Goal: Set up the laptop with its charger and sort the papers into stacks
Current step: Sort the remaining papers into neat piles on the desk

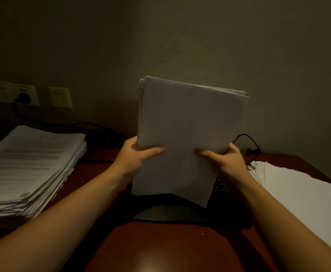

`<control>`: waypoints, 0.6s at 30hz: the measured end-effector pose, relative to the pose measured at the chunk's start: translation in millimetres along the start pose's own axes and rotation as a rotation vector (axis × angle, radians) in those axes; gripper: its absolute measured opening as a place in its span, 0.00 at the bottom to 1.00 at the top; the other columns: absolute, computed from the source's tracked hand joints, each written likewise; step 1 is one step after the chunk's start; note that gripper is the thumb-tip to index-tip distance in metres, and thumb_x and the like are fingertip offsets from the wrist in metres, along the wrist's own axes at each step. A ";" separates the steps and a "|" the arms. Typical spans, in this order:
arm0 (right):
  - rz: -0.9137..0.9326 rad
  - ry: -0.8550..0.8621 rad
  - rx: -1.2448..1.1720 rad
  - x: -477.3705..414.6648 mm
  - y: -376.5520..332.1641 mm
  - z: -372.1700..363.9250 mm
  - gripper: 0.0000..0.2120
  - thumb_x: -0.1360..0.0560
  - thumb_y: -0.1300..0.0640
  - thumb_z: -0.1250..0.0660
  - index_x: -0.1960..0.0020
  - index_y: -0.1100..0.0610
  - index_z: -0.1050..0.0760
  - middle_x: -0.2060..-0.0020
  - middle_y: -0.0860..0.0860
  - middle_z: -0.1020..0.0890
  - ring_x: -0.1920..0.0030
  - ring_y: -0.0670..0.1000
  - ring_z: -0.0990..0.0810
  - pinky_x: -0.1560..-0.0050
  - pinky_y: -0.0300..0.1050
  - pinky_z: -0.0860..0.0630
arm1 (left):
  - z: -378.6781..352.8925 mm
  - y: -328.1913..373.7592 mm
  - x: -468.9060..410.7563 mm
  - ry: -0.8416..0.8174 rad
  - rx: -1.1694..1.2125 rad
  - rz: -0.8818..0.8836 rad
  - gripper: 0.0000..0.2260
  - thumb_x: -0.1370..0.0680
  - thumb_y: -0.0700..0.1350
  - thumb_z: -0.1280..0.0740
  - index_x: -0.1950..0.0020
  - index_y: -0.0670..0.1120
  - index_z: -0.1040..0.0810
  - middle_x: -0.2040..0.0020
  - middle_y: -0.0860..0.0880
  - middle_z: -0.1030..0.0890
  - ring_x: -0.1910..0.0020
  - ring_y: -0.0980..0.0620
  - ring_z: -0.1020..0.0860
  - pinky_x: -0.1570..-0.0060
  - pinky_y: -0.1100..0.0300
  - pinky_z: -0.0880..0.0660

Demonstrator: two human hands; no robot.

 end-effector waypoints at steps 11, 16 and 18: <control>0.034 -0.112 0.074 24.3 10.8 -24.7 0.10 0.25 0.62 0.27 0.45 0.53 0.20 0.51 0.49 0.14 0.52 0.47 0.14 0.54 0.41 0.18 | 18.7 -18.7 21.4 0.026 -0.064 0.135 0.10 0.28 0.39 0.24 0.48 0.48 0.16 0.51 0.50 0.13 0.50 0.50 0.15 0.55 0.59 0.19; -0.010 -0.087 0.271 28.0 27.4 -34.4 0.07 0.25 0.51 0.30 0.47 0.47 0.24 0.51 0.42 0.19 0.53 0.42 0.19 0.57 0.36 0.24 | 36.0 -23.9 29.9 0.059 -0.223 0.261 0.07 0.25 0.43 0.25 0.49 0.50 0.19 0.52 0.52 0.16 0.54 0.55 0.18 0.62 0.67 0.23; 0.013 -0.038 0.298 28.5 31.5 -42.7 0.08 0.22 0.51 0.32 0.44 0.49 0.25 0.50 0.43 0.20 0.50 0.42 0.20 0.53 0.37 0.23 | 44.6 -18.0 30.5 0.069 -0.227 0.280 0.09 0.25 0.44 0.25 0.45 0.46 0.19 0.51 0.51 0.16 0.53 0.54 0.17 0.60 0.64 0.21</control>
Point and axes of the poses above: each hand's wrist, its own x-axis away from the middle knuckle, its own z-axis out of the back of the hand, y = z × x, the point moved 2 cm from there along -x, towards the middle knuckle
